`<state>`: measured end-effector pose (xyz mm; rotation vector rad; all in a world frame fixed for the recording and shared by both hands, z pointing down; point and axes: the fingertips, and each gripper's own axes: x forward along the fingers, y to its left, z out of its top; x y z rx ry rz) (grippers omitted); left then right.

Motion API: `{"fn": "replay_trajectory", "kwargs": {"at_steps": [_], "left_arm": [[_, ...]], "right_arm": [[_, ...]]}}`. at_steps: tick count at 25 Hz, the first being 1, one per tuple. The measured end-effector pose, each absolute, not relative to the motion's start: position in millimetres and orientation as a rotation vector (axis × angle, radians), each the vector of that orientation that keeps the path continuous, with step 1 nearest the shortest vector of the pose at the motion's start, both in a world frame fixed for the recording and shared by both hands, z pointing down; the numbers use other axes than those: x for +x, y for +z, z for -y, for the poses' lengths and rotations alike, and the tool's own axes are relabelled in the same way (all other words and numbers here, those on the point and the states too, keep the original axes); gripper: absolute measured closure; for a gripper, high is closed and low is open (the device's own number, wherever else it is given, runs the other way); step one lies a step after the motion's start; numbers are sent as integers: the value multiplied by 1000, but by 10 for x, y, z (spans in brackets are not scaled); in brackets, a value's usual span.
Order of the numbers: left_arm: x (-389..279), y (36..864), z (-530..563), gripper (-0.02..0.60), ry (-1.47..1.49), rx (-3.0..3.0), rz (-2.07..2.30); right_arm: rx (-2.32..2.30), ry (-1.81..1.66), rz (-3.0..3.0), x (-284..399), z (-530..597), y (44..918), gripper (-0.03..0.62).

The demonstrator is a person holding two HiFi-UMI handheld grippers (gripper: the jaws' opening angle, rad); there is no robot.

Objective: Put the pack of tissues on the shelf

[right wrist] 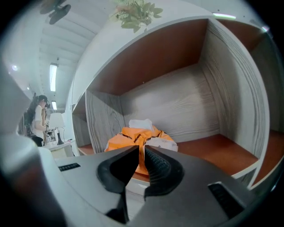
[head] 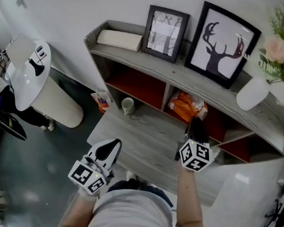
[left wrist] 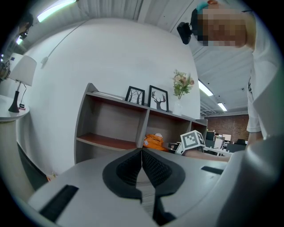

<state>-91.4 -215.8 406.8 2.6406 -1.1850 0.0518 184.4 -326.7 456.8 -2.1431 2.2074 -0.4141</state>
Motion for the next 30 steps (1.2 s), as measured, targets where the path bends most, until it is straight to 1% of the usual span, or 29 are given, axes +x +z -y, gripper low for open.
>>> {"fn": "replay_trajectory", "kwargs": {"at_steps": [6,16,22,30], "left_arm": [[-854,4051,2188,565,41,2655,1154],[-568,3974,2261,565,12,2718,1025],[-256,3956,2345,565,-1,2764,886],[234,3965,2384,565,5,2828,666]], "right_arm": [[-2127,-384,-2196,1863,3230,4467,566],[-2082,-284,-2162,1960,2932,4017,565],[-2023,-241,-2242,1963,2607,3919,566],[-2082,-247,-2171,2147,2095,3936,566]]}}
